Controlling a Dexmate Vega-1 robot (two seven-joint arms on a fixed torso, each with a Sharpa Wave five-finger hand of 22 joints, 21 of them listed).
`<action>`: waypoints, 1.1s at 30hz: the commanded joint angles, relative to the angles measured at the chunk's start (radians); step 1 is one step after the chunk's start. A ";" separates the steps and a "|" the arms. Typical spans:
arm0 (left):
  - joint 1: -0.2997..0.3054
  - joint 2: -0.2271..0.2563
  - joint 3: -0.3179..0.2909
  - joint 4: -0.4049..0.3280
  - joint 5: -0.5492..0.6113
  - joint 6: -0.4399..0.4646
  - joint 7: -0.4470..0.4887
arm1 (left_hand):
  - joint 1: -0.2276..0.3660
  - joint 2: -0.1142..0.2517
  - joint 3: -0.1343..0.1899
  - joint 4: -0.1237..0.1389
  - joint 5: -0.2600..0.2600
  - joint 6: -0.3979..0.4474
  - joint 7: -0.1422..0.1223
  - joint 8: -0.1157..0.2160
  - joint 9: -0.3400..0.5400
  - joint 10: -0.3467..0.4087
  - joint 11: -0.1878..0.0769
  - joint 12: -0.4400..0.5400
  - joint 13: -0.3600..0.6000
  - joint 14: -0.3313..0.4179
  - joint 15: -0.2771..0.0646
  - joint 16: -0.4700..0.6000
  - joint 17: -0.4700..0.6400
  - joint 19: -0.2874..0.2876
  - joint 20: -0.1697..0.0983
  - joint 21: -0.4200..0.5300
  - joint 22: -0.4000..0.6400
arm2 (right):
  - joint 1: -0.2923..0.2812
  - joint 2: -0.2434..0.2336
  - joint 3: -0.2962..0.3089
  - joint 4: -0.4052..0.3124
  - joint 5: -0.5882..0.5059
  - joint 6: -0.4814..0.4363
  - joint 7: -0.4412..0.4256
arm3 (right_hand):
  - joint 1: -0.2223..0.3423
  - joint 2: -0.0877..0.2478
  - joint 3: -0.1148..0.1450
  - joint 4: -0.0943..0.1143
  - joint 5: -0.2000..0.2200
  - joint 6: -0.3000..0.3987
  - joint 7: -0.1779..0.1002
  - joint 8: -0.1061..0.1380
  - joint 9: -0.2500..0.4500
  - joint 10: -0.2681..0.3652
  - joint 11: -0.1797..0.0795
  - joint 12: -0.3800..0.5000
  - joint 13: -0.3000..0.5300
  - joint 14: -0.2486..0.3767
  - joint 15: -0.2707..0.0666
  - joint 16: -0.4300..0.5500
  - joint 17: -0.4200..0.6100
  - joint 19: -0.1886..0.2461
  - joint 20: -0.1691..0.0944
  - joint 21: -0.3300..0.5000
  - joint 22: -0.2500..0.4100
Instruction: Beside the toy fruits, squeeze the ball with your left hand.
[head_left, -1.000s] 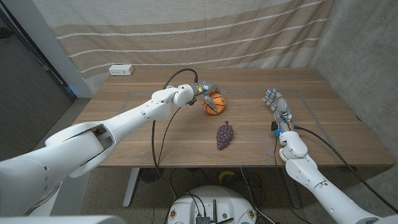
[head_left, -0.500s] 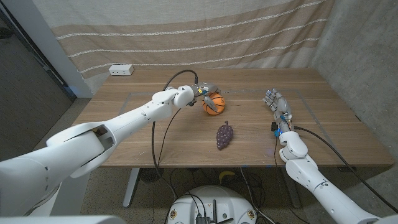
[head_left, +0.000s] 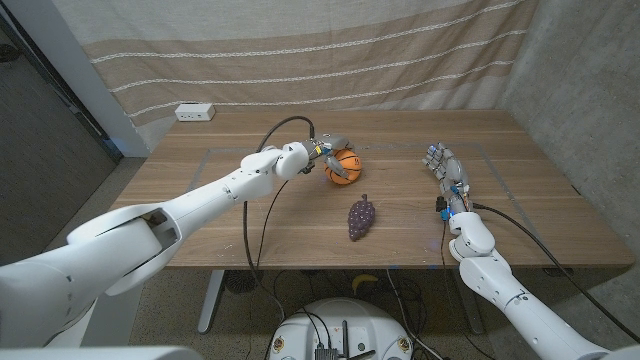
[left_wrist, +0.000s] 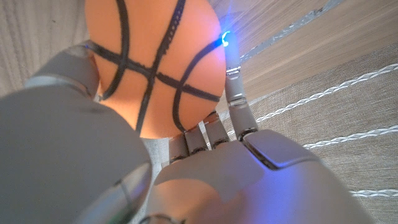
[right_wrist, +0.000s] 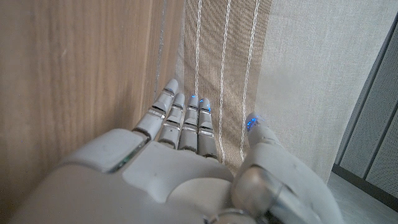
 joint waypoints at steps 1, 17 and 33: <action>0.043 0.031 -0.067 -0.073 -0.021 -0.023 0.098 | 0.445 0.386 0.064 -0.020 0.087 0.354 0.061 0.009 0.012 0.336 0.006 0.010 0.017 0.574 -0.220 0.010 0.018 0.142 -0.297 0.018 0.009 | -0.008 0.000 -0.001 -0.012 -0.006 0.004 -0.005 | -0.010 0.002 0.002 -0.004 0.005 0.004 0.000 -0.002 0.003 0.009 -0.003 0.002 0.005 0.005 -0.001 -0.002 0.003 0.005 -0.001 0.000 0.005; 0.122 0.052 -0.171 -0.122 -0.083 -0.079 0.260 | 0.446 0.387 0.073 -0.020 0.134 0.355 0.063 0.010 0.042 0.338 0.010 0.013 0.044 0.572 -0.220 0.023 0.062 0.135 -0.299 0.055 0.017 | -0.010 -0.004 -0.005 -0.030 -0.019 0.000 -0.011 | -0.012 0.002 0.002 -0.004 0.005 0.005 0.000 -0.002 0.003 0.010 -0.003 0.001 0.006 0.006 0.000 -0.002 0.003 0.007 0.000 -0.002 0.005; 0.186 0.035 -0.255 -0.114 -0.153 -0.129 0.423 | 0.449 0.389 0.074 -0.021 0.156 0.357 0.060 0.007 0.056 0.337 0.008 0.008 0.051 0.565 -0.220 0.026 0.089 0.130 -0.299 0.074 0.008 | -0.004 -0.006 -0.009 -0.040 -0.034 -0.009 -0.023 | -0.013 0.001 0.002 -0.004 0.005 0.005 0.000 -0.003 0.003 0.011 -0.004 0.001 0.007 0.005 0.001 -0.004 0.002 0.009 0.000 -0.005 0.005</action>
